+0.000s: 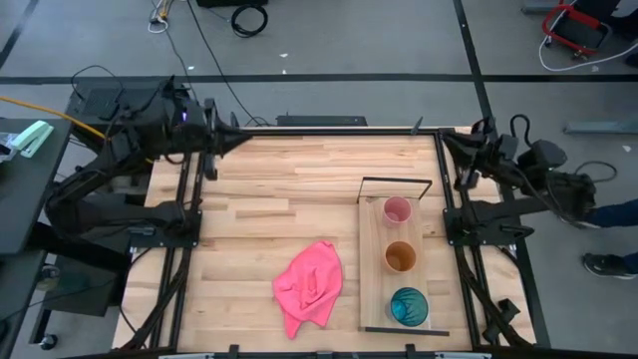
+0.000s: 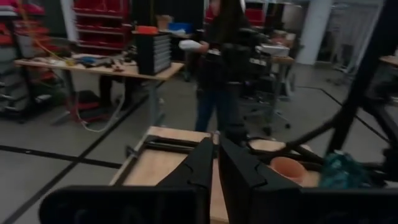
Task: Stack small to large cups/mugs on shelf
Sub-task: Return to Home Position
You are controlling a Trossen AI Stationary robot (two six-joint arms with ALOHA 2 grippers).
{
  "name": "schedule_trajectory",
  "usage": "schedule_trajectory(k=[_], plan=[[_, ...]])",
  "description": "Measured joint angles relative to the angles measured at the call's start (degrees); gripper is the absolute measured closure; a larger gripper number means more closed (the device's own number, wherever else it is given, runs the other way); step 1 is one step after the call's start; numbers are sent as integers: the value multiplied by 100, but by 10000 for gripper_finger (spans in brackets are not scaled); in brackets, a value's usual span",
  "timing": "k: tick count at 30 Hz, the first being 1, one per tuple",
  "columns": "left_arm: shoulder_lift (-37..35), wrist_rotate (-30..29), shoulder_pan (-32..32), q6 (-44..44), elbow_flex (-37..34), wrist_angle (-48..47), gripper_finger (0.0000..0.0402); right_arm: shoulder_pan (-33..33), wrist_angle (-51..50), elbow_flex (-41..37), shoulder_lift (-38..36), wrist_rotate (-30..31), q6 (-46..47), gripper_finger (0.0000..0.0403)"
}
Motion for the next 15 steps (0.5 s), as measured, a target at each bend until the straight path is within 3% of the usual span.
schedule_trajectory(k=[10,15], plan=[[409,1066,1489,-387,4,759,363,-2332,385,0,413,135,139,347],[640,1136,1757,-661,4,738,371,-3221,385,0,833,137,433,347]])
